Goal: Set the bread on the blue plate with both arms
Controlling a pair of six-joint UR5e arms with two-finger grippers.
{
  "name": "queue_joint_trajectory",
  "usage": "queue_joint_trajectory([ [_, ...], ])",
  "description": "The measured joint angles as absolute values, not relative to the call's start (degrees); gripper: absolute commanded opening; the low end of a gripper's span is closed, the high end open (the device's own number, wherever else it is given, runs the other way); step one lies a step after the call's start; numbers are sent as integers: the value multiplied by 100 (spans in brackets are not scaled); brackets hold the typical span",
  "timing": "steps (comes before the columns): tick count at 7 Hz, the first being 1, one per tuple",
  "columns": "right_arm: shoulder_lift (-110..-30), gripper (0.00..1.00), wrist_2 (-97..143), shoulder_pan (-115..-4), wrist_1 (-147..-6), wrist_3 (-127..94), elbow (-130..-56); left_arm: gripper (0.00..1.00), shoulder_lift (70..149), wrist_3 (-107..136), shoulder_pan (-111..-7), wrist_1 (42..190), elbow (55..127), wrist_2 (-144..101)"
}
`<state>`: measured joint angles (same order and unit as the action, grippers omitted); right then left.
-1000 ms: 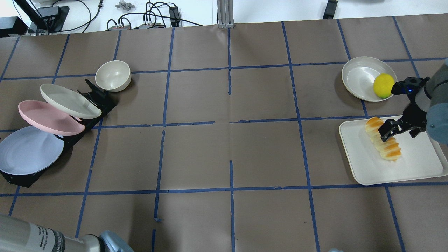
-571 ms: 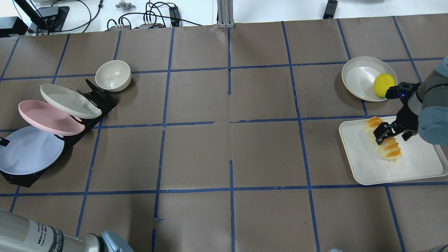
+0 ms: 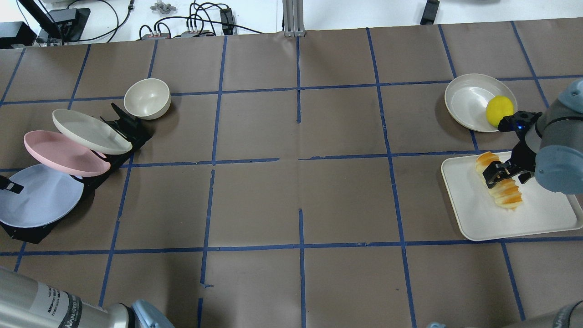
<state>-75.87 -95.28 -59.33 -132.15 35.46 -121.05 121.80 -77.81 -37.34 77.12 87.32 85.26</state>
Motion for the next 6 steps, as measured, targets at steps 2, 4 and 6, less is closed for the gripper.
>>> queue_joint_trajectory([
  [2,-7574,8,-9520,-5887,-13252,3548,-12107,2,12268,-7682,-3734,7685,8722,8527],
  [4,-7644,7,-9552,-5883,-13219,3560,-12111,1,12267,-7585,-3735,7681,8716,8526],
  [6,-7960,7,-9584,-5926,-13001,3603,-12001,1,12150,-7555,-3765,7681,8712,8531],
])
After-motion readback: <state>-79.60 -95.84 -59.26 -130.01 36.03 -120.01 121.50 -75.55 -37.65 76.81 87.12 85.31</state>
